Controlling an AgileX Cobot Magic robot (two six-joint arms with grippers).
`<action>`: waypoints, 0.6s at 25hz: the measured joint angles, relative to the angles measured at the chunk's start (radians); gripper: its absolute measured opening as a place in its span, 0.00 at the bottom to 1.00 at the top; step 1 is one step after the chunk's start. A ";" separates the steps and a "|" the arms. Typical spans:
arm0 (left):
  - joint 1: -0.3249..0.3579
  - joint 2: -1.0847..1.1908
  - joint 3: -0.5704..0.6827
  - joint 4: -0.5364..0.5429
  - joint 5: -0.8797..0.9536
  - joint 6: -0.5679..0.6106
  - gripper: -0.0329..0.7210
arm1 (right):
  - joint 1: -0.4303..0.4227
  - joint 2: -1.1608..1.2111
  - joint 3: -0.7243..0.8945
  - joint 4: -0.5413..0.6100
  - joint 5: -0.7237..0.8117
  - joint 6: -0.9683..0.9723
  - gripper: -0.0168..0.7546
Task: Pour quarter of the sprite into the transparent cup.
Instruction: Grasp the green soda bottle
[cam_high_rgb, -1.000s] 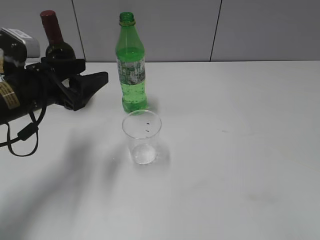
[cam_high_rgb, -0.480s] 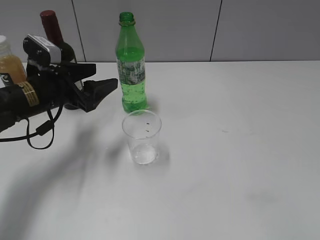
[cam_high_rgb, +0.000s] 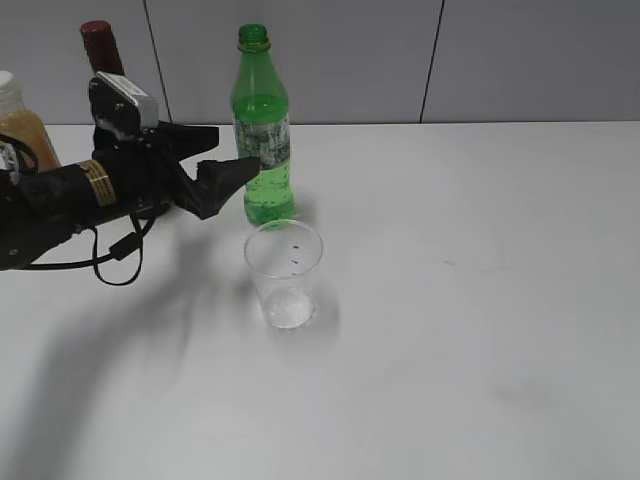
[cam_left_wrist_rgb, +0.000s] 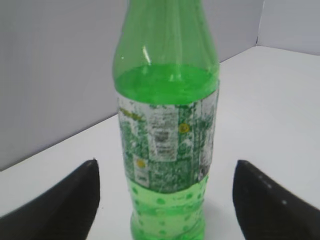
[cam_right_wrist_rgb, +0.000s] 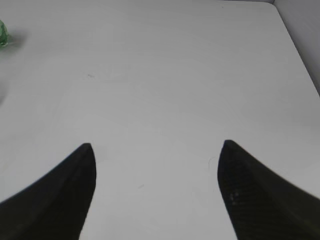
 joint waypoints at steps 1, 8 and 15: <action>-0.007 0.011 -0.013 0.000 0.000 0.000 0.89 | 0.000 0.000 0.000 0.001 0.000 0.000 0.78; -0.030 0.080 -0.070 -0.023 0.007 0.000 0.89 | 0.000 0.000 0.000 0.002 0.000 0.000 0.78; -0.040 0.142 -0.141 -0.041 0.007 -0.001 0.89 | 0.000 0.000 0.000 0.005 0.000 0.000 0.78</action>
